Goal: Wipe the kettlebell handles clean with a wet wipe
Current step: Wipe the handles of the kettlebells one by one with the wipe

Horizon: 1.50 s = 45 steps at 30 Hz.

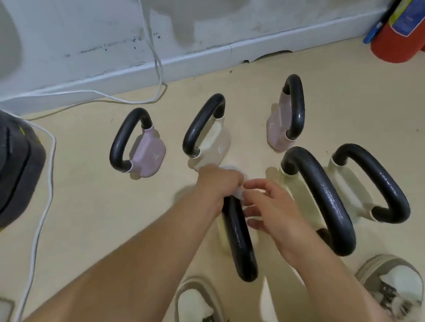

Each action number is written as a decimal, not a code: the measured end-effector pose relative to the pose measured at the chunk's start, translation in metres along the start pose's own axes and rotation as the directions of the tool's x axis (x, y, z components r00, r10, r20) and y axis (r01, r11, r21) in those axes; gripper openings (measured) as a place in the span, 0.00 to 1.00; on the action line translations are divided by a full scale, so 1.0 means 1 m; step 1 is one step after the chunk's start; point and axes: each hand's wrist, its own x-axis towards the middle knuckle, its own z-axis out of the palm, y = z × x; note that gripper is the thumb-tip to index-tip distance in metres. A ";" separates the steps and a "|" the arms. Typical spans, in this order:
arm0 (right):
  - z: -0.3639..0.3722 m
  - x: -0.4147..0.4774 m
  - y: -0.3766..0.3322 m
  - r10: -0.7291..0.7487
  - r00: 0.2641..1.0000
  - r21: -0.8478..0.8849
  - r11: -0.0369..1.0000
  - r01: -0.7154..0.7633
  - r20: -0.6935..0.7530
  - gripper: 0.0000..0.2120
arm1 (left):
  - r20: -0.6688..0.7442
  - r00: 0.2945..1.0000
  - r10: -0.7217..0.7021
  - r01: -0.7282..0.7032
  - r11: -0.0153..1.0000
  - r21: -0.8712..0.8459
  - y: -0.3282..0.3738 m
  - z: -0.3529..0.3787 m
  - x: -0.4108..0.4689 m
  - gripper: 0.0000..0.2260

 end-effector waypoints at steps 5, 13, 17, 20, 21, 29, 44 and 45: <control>-0.005 -0.003 0.000 -0.021 0.990 -0.189 0.981 0.047 0.140 0.14 | 0.083 0.972 -0.218 0.154 0.867 0.474 0.030 0.002 0.017 0.07; 0.025 -0.014 0.046 -0.018 0.999 -0.215 0.976 0.029 0.050 0.07 | 0.016 0.962 -0.272 -0.044 -0.098 0.994 0.055 0.038 0.030 0.08; 0.030 -0.006 0.053 -0.069 0.997 -0.185 0.981 0.064 -0.023 0.10 | 0.103 0.987 -0.125 -0.152 -0.499 0.853 0.032 0.054 0.034 0.03; 0.033 -0.009 0.057 -0.072 0.997 -0.201 0.977 0.066 -0.020 0.07 | 0.125 0.986 -0.112 -0.165 -0.487 0.858 0.028 0.046 0.030 0.05; 0.035 -0.011 0.057 -0.076 0.997 -0.208 0.975 0.072 -0.012 0.06 | 0.143 0.985 -0.099 -0.172 -0.437 0.883 0.030 0.040 0.030 0.06; 0.034 -0.009 0.051 -0.098 0.994 -0.168 0.982 0.089 -0.048 0.07 | 0.070 0.982 0.178 -0.188 0.827 0.530 0.003 -0.005 -0.007 0.08; -0.045 -0.033 0.026 0.126 0.987 -0.143 0.983 -0.111 0.100 0.10 | -0.138 0.917 0.373 -0.341 0.916 0.209 -0.153 0.039 -0.086 0.18; -0.039 -0.035 0.023 0.108 0.985 -0.087 0.991 -0.097 0.132 0.09 | -0.106 0.895 0.434 -0.387 0.872 0.300 -0.160 0.035 -0.083 0.19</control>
